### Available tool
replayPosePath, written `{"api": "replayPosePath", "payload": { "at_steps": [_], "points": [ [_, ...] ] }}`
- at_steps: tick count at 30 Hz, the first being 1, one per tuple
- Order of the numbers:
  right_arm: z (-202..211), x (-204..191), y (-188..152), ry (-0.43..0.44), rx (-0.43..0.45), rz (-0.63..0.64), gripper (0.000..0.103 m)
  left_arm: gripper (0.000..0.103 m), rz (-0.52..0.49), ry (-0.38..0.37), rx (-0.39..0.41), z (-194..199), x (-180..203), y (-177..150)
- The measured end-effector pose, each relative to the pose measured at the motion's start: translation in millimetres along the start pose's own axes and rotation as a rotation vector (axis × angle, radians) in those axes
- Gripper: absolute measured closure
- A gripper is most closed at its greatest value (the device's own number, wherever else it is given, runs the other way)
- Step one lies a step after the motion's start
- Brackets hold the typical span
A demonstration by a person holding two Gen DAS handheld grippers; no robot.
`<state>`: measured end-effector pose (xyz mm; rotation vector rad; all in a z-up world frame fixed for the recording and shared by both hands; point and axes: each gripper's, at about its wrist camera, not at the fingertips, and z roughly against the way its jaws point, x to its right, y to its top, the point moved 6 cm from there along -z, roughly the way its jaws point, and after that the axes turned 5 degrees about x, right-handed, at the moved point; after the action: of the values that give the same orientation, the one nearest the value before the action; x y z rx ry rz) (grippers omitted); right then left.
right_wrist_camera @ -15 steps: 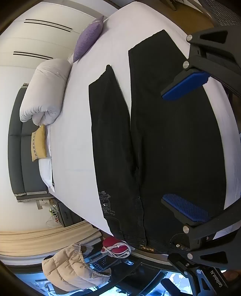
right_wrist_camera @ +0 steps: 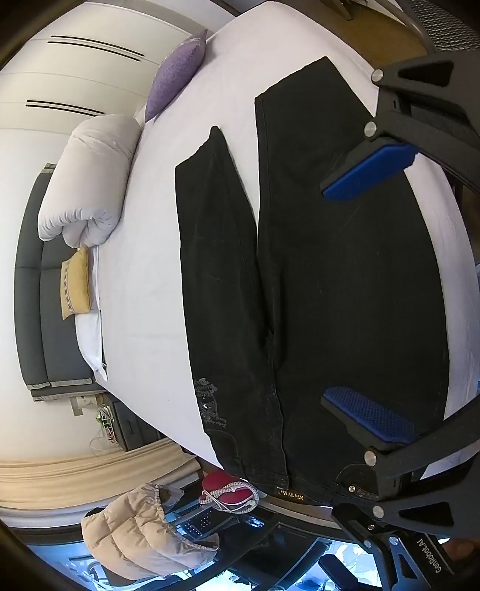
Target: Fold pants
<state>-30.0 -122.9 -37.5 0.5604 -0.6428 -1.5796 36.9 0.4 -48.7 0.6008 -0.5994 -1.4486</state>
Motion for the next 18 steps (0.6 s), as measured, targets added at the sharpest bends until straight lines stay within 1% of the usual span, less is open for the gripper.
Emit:
{"api": "replayPosePath", "payload": {
  "at_steps": [6,18],
  "points": [
    [1.2,1.3,0.2,0.000,0.000,0.001,0.000,0.000,0.002,0.001,-0.002,-3.2,-0.2,-1.2],
    [1.3,-10.7,-7.7,0.002,-0.007,0.012,0.000,0.000,0.004,-0.001,-0.004,-1.4,-0.9,-1.5]
  ]
}}
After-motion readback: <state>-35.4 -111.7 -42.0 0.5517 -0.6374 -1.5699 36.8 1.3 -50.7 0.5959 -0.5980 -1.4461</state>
